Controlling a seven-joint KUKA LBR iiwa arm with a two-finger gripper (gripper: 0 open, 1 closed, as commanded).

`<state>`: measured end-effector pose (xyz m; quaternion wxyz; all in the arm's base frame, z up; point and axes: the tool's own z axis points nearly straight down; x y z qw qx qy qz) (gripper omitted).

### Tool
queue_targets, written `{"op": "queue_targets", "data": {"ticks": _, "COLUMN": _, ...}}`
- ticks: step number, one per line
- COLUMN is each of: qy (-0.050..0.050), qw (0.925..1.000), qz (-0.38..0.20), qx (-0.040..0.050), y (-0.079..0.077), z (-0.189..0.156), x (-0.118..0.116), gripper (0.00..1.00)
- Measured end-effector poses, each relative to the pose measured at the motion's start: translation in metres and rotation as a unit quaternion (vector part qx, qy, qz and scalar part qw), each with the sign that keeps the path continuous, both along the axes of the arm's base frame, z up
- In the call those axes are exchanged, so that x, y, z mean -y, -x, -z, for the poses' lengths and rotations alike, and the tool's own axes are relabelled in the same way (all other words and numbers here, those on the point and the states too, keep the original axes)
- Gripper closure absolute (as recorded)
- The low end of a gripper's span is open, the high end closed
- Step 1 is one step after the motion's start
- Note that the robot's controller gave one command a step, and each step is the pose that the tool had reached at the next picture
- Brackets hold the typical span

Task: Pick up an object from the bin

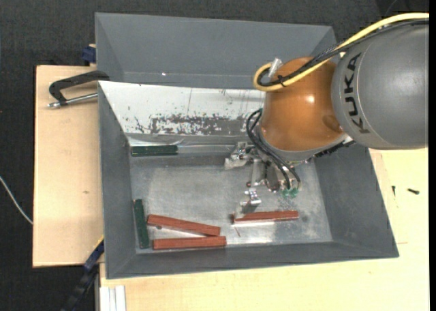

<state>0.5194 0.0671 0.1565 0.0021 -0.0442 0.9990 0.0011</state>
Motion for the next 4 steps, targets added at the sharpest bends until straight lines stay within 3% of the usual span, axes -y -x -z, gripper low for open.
{"op": "queue_targets", "data": {"ticks": 1, "qy": 0.002, "qw": 0.9993, "qz": -0.037, "qx": -0.0015, "y": 0.021, "z": 0.042, "x": 0.026, "gripper": 0.0}}
{"op": "queue_targets", "data": {"ticks": 2, "qy": 0.0, "qw": 0.9994, "qz": 0.034, "qx": -0.0007, "y": 0.004, "z": 0.071, "x": 0.072, "gripper": 1.0}}
{"op": "queue_targets", "data": {"ticks": 3, "qy": 0.0, "qw": 0.9994, "qz": 0.034, "qx": -0.0007, "y": 0.004, "z": 0.071, "x": 0.072, "gripper": 1.0}}
{"op": "queue_targets", "data": {"ticks": 4, "qy": 0.001, "qw": 0.999, "qz": 0.044, "qx": 0.004, "y": -0.01, "z": -0.096, "x": 0.073, "gripper": 1.0}}
